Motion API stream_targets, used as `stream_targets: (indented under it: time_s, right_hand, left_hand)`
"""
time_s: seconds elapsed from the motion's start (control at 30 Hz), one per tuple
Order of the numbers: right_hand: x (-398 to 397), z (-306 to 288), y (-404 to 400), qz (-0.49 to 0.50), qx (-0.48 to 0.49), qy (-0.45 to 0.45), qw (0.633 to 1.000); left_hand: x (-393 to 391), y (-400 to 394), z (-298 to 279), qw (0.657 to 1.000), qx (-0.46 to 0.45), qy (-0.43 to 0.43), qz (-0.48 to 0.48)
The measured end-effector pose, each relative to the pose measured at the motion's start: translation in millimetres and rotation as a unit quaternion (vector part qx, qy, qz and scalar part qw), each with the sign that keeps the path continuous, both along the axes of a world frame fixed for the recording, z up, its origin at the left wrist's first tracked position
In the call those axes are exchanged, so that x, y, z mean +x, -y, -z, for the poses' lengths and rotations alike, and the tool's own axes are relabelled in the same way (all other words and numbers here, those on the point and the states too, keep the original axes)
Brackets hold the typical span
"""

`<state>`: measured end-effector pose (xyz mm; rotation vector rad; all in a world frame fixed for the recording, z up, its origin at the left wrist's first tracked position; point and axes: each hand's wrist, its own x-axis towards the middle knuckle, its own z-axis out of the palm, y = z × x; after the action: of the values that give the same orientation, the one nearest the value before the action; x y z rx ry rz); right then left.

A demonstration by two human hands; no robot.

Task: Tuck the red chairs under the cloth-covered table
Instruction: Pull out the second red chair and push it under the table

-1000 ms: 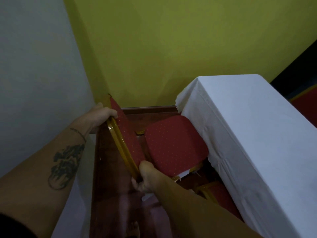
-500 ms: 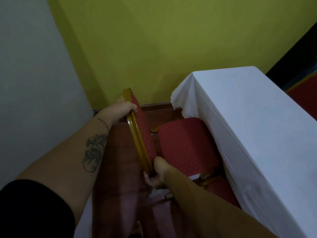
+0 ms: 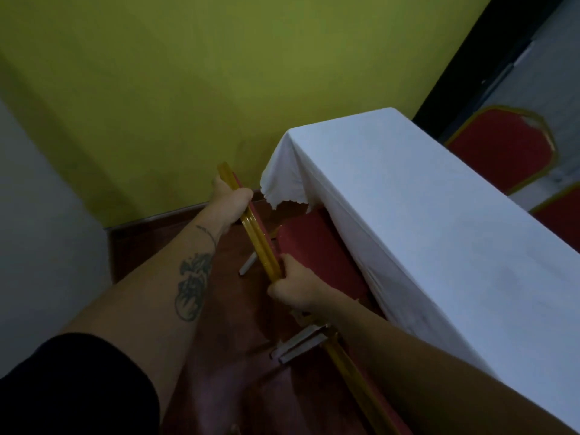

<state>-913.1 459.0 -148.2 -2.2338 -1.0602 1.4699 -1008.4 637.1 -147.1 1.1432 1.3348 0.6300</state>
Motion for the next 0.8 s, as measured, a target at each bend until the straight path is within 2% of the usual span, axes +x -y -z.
stream_targets:
  time_s: [0.23,0.47,0.53,0.7,0.8]
  right_hand:
    - [-0.1,20.6,11.6,-0.104,0.033,0.155,0.982]
    - [9.5,24.0,5.4,-0.112,0.027,0.146,0.983]
    - [11.3,25.4,4.5,-0.104,0.026,0.136,0.985]
    - [17.7,15.6,16.2,-0.155,0.026,0.15,0.976]
    - [17.1,12.2,44.9,-0.182,0.013,0.181,0.966]
  left_hand:
    - [22.3,6.6,4.9,0.99,0.08,-0.044,-0.111]
    - [32.1,19.4,3.5,0.974,0.124,-0.091,-0.167]
    - [31.6,22.2,1.3,0.975,0.12,-0.114,-0.146]
    - [15.8,45.3,1.1,0.974,0.127,-0.185,-0.005]
    - [17.2,76.8,7.6,0.968,0.137,-0.209,0.009]
